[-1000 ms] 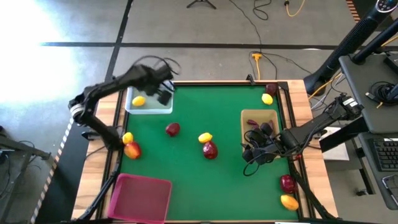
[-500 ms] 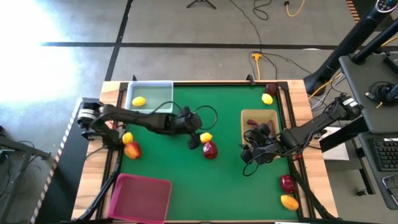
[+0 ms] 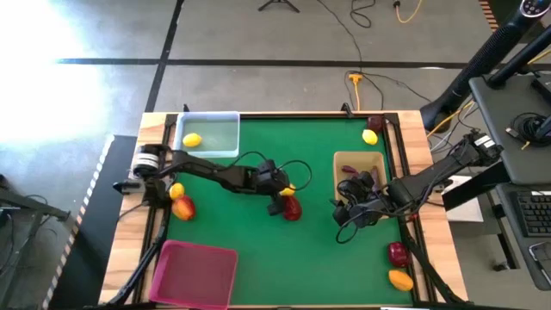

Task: Sort produce into baskets
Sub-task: Put the lemon into the transparent bin

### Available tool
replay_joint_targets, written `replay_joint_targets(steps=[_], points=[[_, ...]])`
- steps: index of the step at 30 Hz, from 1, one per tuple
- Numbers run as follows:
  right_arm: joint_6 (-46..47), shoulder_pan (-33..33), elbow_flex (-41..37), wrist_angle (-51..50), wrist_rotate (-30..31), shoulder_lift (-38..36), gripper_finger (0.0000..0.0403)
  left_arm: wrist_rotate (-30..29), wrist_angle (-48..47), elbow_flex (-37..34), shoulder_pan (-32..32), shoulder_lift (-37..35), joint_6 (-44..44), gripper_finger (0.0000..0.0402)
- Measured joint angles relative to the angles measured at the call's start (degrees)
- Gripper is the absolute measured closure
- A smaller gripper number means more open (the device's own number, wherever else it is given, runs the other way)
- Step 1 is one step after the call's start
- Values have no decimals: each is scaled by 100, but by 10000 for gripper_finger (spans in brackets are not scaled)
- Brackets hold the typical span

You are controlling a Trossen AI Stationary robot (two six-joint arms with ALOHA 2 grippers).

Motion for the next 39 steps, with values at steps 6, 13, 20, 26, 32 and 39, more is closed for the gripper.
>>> replay_joint_targets(steps=[6, 13, 20, 26, 32, 39], points=[[0, 0, 0, 0, -2, 0, 163, 185, 232, -2, 5, 365, 67, 117], [-3, 0, 0, -2, 5, 0, 163, 201, 898, 7, -11, 765, 255, 128], [-109, 0, 0, 0, 9, 0, 163, 206, 1126, 4, -36, 799, 263, 195], [-105, 0, 0, 0, 7, 0, 163, 155, 640, -22, -31, 428, 313, 225], [-47, 0, -2, 9, 4, 0, 163, -812, -346, -17, 137, -722, 380, 212], [-47, 0, -2, 44, 4, 0, 163, -2123, -1484, -513, 1030, -1924, -676, 216]])
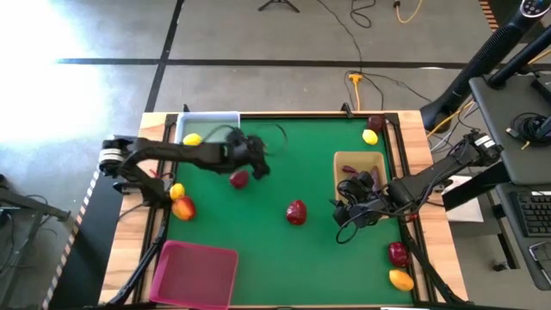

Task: Sort produce into baskets
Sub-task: Put the lemon into the transparent bin

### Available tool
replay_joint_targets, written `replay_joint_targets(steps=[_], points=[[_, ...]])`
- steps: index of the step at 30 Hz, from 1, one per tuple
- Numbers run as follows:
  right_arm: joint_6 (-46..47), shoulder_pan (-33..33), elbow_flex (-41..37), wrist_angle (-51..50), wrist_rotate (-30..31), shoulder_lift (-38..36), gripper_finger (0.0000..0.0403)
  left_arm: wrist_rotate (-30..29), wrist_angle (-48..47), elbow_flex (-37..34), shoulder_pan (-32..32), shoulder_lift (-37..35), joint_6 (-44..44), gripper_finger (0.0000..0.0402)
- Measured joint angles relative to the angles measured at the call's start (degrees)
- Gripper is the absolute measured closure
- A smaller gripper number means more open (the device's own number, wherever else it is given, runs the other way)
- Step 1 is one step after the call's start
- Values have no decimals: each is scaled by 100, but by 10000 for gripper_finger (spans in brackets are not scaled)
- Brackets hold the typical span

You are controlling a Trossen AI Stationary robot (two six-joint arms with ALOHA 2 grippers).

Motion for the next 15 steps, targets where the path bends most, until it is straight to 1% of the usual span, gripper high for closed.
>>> replay_joint_targets(steps=[4, 6, 11, 15], points=[[-1, 0, 0, 121, 0, 0, 163, -248, -503, -581, 839, -360, -961, 216], [-1, 0, 0, 154, 2, 0, 163, -200, -550, -824, 1268, -471, -1261, 216], [-1, 0, 0, 298, 2, 0, 163, 550, -627, -1170, 2163, -547, -1367, 215], [-1, 0, 0, 483, 2, 0, 163, 619, -864, -1218, 2597, -472, -1308, 215]])
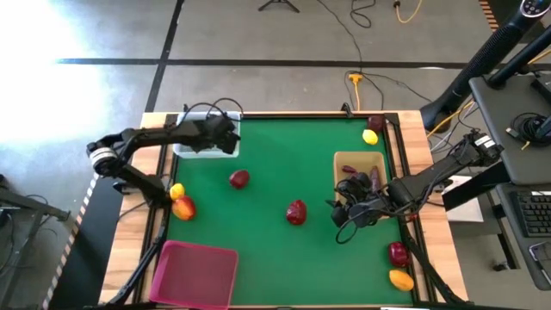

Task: Sort produce into baskets
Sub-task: Put the lemon into the transparent bin

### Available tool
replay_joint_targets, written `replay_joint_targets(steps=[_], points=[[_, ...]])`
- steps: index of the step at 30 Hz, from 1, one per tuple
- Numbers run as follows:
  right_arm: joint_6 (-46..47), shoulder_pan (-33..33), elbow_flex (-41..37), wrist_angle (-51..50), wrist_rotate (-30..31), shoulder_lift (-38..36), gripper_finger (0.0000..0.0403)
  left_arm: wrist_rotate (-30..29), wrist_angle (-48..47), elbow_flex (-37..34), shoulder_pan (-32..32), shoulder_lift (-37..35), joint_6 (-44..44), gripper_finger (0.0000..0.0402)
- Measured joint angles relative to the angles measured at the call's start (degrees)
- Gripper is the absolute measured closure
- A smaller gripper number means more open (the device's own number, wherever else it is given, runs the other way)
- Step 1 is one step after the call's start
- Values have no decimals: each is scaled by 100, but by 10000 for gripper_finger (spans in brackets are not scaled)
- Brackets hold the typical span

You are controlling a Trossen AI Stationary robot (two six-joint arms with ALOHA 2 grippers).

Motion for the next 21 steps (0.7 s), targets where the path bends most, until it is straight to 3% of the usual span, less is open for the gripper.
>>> replay_joint_targets(steps=[5, 9, 15, 21], points=[[-2, 1, 0, 70, -7, 0, 163, 31, -273, 103, 432, 4, 184, 215], [-2, 0, 0, 70, -11, 0, 163, 413, -806, 350, 929, 6, 488, 215], [-250, 2, 0, 243, 227, 0, 163, 527, -1747, 932, 1805, 5, 885, 214], [-500, -47, 0, 307, 307, 0, 163, 1665, -1921, 1442, 2309, 122, 961, 214]])
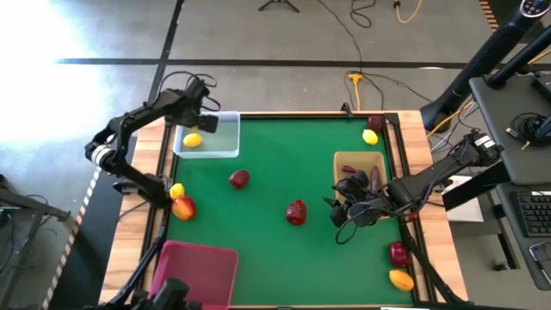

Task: Sort produce into baskets
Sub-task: Put the lemon into the transparent bin

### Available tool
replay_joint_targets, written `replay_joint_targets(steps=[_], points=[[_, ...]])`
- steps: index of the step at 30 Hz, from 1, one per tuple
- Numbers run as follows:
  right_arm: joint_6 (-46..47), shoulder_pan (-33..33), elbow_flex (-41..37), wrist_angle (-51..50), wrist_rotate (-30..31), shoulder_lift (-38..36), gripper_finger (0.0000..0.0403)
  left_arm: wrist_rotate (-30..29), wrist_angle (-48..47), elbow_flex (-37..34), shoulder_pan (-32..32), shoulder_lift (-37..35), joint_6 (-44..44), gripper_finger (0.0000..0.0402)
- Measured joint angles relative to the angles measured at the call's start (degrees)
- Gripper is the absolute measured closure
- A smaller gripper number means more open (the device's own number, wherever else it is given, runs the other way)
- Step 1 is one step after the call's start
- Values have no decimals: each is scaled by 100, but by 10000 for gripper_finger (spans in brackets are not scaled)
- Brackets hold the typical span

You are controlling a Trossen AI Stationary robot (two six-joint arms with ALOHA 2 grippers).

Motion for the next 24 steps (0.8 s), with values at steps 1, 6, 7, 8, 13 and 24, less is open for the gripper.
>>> replay_joint_targets(steps=[1, 6, 7, 8, 13, 24], points=[[-70, -9, 0, 43, 14, 0, 163, 32, -1, 64, 48, 37, -9, 214], [-448, -28, 0, 87, -4, 0, 163, 42, -244, 405, 132, 450, -207, 214], [-554, -25, 0, 93, -19, 0, 163, 25, -326, 481, 128, 561, -211, 214], [-660, -25, 0, 102, -33, 0, 163, 12, -458, 570, 124, 685, -203, 214], [-907, -13, 0, 100, -616, 6, 163, -125, -1465, 1148, 130, 1457, 103, 214], [-1875, -16, 0, 60, -1272, 116, 163, -727, -2046, 2225, 202, 2870, 112, 214]])
